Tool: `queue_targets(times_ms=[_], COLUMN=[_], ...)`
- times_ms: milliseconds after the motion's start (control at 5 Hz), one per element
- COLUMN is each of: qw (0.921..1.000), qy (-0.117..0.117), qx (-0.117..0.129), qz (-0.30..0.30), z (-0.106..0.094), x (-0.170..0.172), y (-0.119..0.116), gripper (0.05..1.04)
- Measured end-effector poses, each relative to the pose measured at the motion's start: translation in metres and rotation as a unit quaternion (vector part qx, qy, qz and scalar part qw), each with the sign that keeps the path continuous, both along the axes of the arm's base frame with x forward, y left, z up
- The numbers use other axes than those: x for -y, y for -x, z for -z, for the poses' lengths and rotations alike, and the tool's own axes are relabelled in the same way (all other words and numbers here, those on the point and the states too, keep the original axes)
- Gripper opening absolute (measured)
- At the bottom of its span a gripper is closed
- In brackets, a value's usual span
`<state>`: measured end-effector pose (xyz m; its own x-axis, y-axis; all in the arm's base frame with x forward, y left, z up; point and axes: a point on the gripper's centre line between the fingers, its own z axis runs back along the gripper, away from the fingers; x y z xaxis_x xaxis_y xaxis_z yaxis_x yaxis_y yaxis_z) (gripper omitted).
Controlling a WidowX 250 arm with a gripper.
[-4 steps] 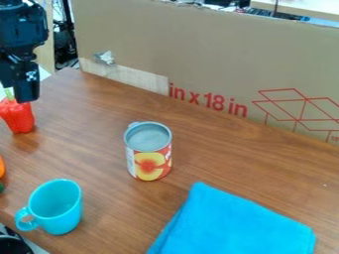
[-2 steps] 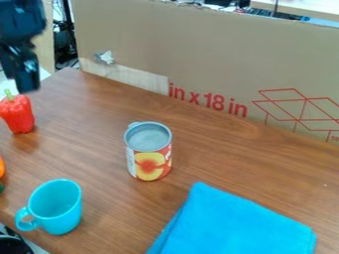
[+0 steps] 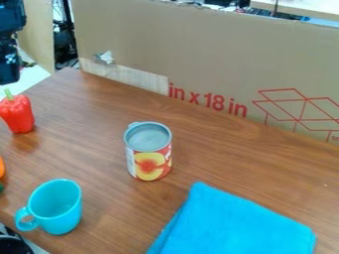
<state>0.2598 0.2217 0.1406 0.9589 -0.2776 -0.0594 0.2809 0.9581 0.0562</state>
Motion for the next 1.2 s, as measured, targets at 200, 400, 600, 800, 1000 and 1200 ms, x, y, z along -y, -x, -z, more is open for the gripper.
queue_targets(times_ms=[200,400,600,800,1000,1200], qw=[0.9995,0.9988,0.997,0.9961,0.996,0.9965], qy=[-0.004,-0.006,-0.016,-0.014,-0.009,-0.006], qx=[-0.016,-0.034,-0.058,-0.07,-0.078,-0.078], qz=[-0.026,-0.035,-0.048,-0.052,-0.043,-0.029], z=[0.009,0.023,0.032,0.043,0.052,0.055], x=[-0.016,-0.024,-0.035,-0.039,-0.037,-0.033], y=[0.003,0.0,-0.004,-0.007,-0.016,-0.02], gripper=[1.001,1.001,1.001,1.001,1.001,1.001])
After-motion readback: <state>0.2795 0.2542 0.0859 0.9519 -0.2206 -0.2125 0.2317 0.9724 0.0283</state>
